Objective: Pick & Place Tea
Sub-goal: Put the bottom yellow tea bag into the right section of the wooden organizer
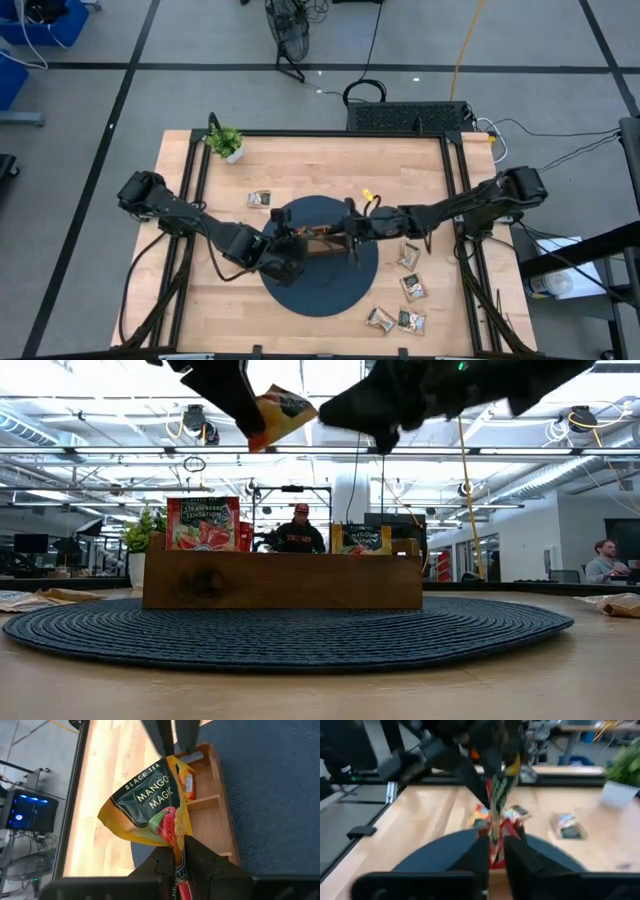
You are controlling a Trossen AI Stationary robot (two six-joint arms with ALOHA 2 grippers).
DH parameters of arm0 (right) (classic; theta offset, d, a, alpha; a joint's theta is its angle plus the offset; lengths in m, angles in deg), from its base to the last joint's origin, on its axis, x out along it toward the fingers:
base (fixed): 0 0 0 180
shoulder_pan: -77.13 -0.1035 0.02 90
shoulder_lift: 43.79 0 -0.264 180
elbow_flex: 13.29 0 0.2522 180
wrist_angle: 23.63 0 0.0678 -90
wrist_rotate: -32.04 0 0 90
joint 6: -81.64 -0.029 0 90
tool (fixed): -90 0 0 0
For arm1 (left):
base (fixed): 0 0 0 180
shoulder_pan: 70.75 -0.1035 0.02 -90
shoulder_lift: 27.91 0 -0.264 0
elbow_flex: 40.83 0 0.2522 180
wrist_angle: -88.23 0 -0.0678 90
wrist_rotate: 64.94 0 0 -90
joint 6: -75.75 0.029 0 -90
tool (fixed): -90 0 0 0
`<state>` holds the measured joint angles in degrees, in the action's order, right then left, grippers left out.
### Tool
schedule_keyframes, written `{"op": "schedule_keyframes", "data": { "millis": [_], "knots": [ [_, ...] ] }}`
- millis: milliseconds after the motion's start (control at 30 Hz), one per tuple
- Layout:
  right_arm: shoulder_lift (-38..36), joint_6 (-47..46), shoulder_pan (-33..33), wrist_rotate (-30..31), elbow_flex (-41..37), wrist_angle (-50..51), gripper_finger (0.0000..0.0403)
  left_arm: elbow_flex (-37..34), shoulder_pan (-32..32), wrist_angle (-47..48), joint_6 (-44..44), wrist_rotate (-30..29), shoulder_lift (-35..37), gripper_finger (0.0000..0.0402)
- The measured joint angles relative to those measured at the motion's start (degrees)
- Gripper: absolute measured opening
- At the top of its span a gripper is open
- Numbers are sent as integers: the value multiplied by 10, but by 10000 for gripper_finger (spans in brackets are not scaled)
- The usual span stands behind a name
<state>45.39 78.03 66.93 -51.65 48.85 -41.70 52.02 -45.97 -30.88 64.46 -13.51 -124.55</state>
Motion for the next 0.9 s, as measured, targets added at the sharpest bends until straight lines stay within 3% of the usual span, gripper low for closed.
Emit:
{"op": "schedule_keyframes", "data": {
  "millis": [133,233,367,500,700,900],
  "knots": [
    [30,-29,17,-20,0,-61,124,0,-1,-5,3,0,0,51],
    [47,-39,26,-31,0,-106,166,0,-1,-6,3,1,0,39],
    [68,-64,36,-86,0,-162,183,0,-1,-6,2,9,0,21],
    [80,-79,45,-111,0,-172,149,0,-1,-7,-2,10,0,32],
    [92,-44,46,-111,0,-192,16,0,-4,-8,-5,10,0,68],
    [105,-23,44,-111,2,-209,1,0,-4,-9,-8,10,0,61]
  ]
}}
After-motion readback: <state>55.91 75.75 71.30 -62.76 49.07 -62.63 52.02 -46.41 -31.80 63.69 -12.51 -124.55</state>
